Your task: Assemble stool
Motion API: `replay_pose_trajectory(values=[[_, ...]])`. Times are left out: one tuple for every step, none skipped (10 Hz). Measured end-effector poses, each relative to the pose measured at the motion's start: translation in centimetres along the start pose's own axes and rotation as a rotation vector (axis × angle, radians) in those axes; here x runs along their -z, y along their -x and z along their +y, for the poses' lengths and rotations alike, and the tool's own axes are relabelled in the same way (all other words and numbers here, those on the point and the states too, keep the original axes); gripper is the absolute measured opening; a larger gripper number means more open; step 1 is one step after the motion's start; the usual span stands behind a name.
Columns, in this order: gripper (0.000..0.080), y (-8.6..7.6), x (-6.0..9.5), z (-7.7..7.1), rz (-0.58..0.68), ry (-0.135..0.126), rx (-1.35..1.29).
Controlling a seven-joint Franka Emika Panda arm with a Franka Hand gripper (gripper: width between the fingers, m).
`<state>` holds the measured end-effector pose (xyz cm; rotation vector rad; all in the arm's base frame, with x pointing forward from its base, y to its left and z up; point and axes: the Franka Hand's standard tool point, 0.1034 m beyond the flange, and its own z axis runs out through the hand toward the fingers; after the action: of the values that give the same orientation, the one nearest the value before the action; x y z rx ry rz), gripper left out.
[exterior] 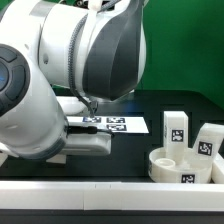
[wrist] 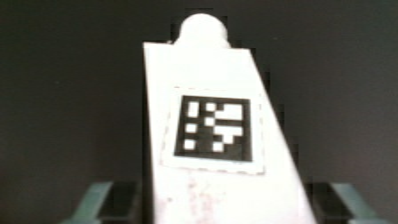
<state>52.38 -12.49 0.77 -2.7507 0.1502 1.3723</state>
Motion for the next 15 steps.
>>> replay_pose_trajectory(values=[[0.0325, 0.0, 0.0, 0.0, 0.0, 0.0, 0.0], [0.0325, 0.0, 0.0, 0.0, 0.001, 0.0, -0.001], [0.0325, 0.0, 0.2, 0.0, 0.005, 0.001, -0.004], [0.0325, 0.4, 1.1, -0.5, 0.015, 0.004, -0.004], [0.0325, 1.6, 3.1, -1.6, 0.035, 0.008, -0.002], [0.0325, 3.3, 5.0, -3.2, 0.043, 0.011, -0.032], [0.0325, 4.3, 6.1, -4.9, 0.044, 0.015, -0.07], [0.0325, 5.0, 7.0, -6.4, 0.045, 0.016, -0.107], [0.0325, 5.3, 7.7, -7.5, 0.052, 0.014, -0.161], [0.0327, 4.8, 8.1, -7.9, 0.081, 0.019, -0.159], [0.0327, 4.3, 8.4, -7.6, 0.121, 0.017, -0.153], [0.0327, 4.3, 8.3, -7.5, 0.12, 0.015, -0.155], [0.0327, 3.6, 8.7, -7.6, 0.162, 0.017, -0.153], [0.0327, 2.8, 9.7, -7.8, 0.263, 0.017, -0.147], [0.0327, 2.7, 10.1, -8.2, 0.35, 0.009, -0.149]])
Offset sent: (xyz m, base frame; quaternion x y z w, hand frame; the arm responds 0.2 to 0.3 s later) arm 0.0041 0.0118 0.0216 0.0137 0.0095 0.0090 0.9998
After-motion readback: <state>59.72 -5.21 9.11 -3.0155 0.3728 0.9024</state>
